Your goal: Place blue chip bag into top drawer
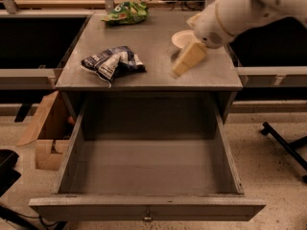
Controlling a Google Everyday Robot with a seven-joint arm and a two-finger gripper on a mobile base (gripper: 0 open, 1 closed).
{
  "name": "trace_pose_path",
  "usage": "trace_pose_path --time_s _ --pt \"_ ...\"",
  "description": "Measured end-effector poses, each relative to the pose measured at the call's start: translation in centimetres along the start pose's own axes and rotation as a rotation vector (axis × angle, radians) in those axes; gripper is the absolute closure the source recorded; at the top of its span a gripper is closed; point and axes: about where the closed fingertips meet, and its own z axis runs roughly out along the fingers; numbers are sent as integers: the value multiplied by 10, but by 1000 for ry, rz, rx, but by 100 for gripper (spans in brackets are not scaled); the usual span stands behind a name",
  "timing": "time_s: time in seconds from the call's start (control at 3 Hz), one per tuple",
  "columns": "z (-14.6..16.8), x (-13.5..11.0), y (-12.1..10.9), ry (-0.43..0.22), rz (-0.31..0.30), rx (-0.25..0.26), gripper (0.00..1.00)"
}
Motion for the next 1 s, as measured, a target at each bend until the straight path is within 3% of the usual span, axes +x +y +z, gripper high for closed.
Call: trace_pose_path --time_s 0.33,0.67,1.0 --pt "48 -37 -38 -121 15 48 0" --pt "48 -37 -38 -121 15 47 0" --pt "85 -56 -38 -157 -18 -16 0"
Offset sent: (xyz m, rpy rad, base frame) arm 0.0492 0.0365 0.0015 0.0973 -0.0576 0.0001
